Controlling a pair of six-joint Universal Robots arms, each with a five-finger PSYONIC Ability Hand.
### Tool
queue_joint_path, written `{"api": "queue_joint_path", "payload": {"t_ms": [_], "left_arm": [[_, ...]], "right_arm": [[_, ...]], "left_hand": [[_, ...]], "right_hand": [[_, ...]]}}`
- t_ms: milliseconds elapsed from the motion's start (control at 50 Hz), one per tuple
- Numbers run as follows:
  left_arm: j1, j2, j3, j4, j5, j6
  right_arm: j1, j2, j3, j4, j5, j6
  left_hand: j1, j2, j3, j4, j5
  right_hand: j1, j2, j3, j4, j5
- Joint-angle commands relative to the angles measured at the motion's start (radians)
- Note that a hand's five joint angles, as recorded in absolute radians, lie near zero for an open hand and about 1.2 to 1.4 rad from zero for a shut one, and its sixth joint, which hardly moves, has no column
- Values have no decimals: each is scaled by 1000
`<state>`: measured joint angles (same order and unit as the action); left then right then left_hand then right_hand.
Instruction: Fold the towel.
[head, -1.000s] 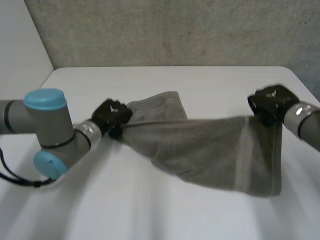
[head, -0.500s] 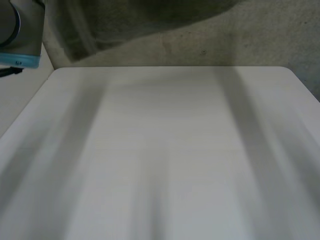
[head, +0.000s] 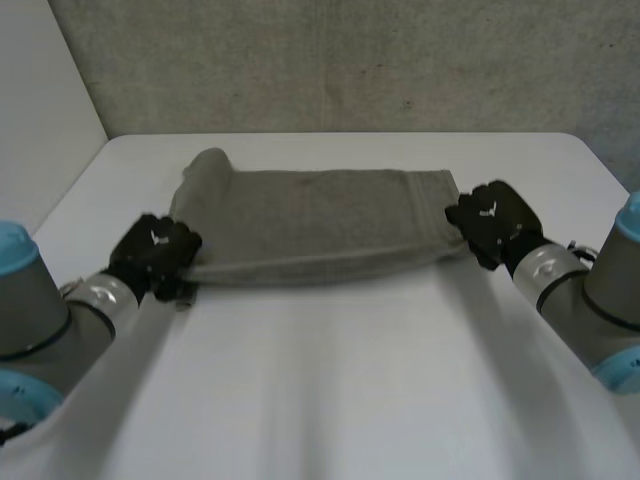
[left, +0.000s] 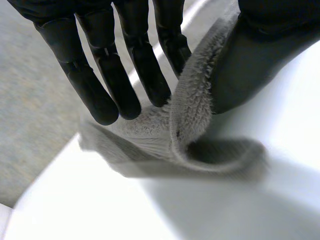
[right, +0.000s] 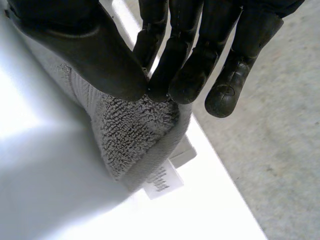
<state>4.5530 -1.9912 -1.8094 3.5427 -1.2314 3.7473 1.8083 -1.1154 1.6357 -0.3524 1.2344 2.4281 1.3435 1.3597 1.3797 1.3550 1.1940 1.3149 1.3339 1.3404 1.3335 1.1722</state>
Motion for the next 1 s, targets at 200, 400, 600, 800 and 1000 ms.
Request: {"api": "queue_joint_path", "payload": {"t_ms": [200, 400, 600, 800, 1000], "left_arm": [[24, 127, -77, 56, -13, 14], [23, 195, -85, 127, -16, -52], [8, 106, -123, 110, -14, -46], [31, 89, -111, 27, 1, -47], [63, 183, -117, -31, 82, -50]], "right_arm": [[-69, -156, 118, 13, 49, -23], [-135, -188, 128, 19, 169, 92], [-127, -182, 130, 79, 158, 101], [-124, -162, 133, 87, 157, 91], [-132, -178, 96, 199, 96, 62]], "left_hand": [[53, 37, 17, 41, 28], [53, 37, 17, 41, 28], [53, 37, 17, 41, 28], [53, 37, 17, 41, 28], [53, 37, 17, 41, 28]], "right_hand": [[81, 62, 56, 63, 50], [81, 62, 56, 63, 50], [81, 62, 56, 63, 50], [81, 62, 56, 63, 50], [81, 62, 56, 63, 50]]}}
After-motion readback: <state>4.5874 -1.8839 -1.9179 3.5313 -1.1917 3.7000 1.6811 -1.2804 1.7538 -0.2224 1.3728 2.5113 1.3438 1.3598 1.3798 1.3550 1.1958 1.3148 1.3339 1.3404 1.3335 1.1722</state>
